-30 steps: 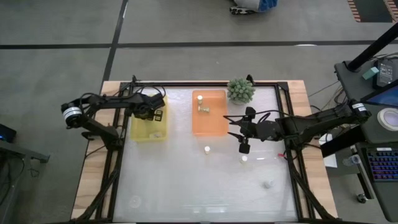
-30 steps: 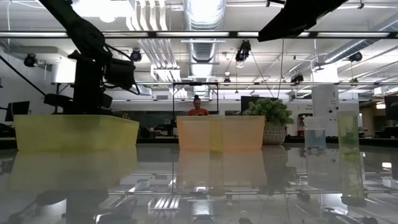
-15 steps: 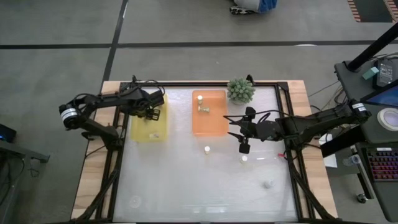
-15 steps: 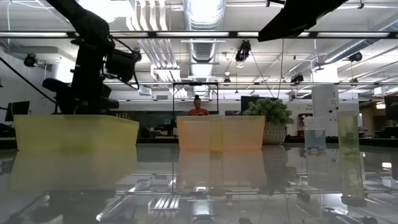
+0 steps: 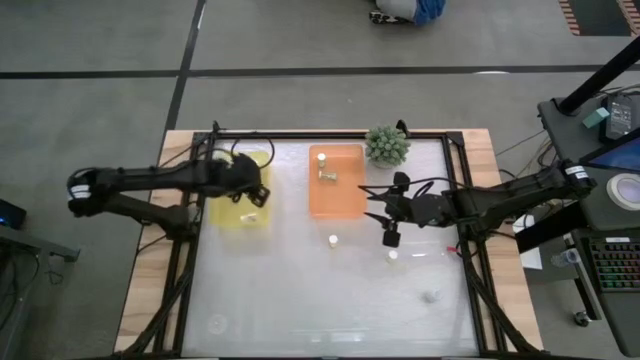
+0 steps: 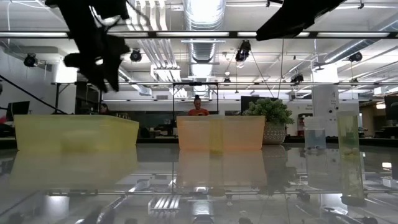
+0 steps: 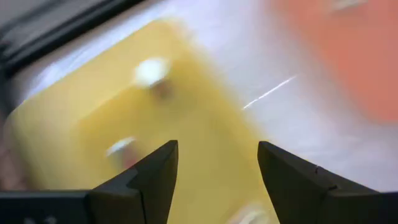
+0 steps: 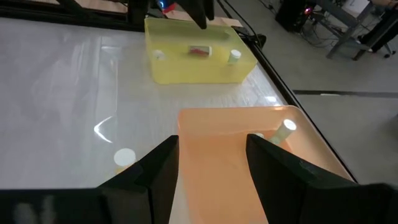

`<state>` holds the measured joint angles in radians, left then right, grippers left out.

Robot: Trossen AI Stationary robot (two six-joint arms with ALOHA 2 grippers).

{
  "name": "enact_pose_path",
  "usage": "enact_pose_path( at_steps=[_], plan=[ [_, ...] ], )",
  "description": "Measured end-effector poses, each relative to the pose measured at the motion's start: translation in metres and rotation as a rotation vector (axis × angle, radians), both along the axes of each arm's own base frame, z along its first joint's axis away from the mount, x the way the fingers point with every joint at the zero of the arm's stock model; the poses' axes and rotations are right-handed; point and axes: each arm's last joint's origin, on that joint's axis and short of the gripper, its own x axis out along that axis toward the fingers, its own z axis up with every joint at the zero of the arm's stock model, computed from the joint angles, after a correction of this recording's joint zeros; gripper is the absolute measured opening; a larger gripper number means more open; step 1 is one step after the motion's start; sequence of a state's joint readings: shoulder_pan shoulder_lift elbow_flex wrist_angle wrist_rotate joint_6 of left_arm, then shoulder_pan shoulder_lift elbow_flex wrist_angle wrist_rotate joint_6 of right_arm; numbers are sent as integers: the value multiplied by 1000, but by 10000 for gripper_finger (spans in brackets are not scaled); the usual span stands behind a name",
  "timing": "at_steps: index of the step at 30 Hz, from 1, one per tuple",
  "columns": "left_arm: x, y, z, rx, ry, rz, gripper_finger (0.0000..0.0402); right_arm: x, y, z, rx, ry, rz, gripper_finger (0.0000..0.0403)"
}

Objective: Pick and place medicine bottles into bin by pill shape (circle, oval)
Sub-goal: Put the left yellow tablet bottle into the orange bin

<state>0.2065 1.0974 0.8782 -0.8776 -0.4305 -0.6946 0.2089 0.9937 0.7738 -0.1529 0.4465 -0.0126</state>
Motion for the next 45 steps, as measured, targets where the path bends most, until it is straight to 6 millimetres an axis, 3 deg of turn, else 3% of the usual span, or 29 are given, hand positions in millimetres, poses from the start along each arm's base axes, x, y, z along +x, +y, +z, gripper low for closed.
enact_pose_path(
  at_steps=[5, 11, 19, 30, 36, 45],
  plan=[
    [9, -30, 10, 117, -177, -292, 205, 6, 1, -3, -3, -6, 2, 179],
    [13, -59, 7, 249, -302, -575, 206, 13, 3, -12, 16, 17, -11, 178],
    [15, -72, -2, 416, -360, -787, 206, 26, 5, -22, 98, 0, -51, 182],
    [8, -71, -19, 498, -367, -874, 206, 58, 10, -35, 190, -118, -84, 214],
    [1, -70, -31, 483, -368, -867, 206, 88, -4, -9, 182, -108, -147, 199],
    [0, -70, -32, 433, -402, -826, 206, 114, -7, 19, 127, 219, -192, 173]
  ],
)
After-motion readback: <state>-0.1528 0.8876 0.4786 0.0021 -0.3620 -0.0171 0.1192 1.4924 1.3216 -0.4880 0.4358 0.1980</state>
